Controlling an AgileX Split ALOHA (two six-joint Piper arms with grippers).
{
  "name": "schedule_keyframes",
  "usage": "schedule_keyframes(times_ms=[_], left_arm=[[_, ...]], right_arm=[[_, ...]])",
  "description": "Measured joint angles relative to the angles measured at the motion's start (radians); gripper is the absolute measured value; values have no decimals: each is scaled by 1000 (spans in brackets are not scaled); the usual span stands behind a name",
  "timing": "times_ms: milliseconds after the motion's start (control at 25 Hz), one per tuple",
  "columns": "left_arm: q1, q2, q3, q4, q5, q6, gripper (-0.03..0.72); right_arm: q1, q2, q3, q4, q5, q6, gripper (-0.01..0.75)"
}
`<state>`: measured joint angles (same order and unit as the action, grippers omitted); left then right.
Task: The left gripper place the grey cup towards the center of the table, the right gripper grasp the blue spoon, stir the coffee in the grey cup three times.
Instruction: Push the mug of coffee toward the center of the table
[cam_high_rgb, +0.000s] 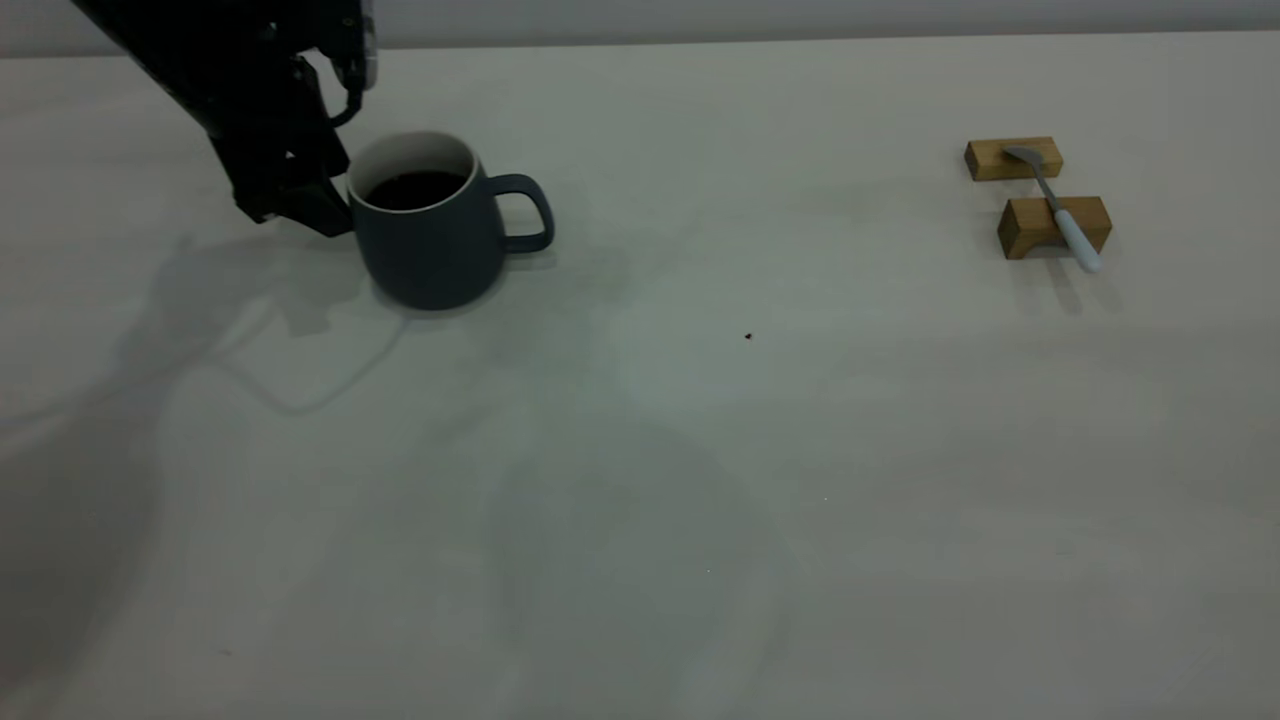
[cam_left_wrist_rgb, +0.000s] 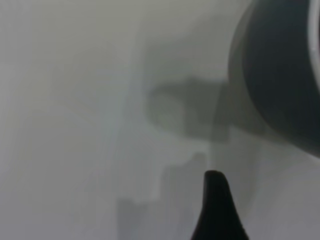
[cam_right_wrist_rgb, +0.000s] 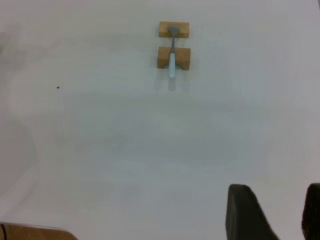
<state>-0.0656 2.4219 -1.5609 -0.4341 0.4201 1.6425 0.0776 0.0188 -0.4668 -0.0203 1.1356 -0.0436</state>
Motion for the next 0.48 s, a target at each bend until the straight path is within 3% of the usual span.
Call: schedule_keyframes(times_ms=[480], left_arm=[[-107,13,-4,-101,4,72,585]], right_arm=[[0,0,0,0,-1,0,321]])
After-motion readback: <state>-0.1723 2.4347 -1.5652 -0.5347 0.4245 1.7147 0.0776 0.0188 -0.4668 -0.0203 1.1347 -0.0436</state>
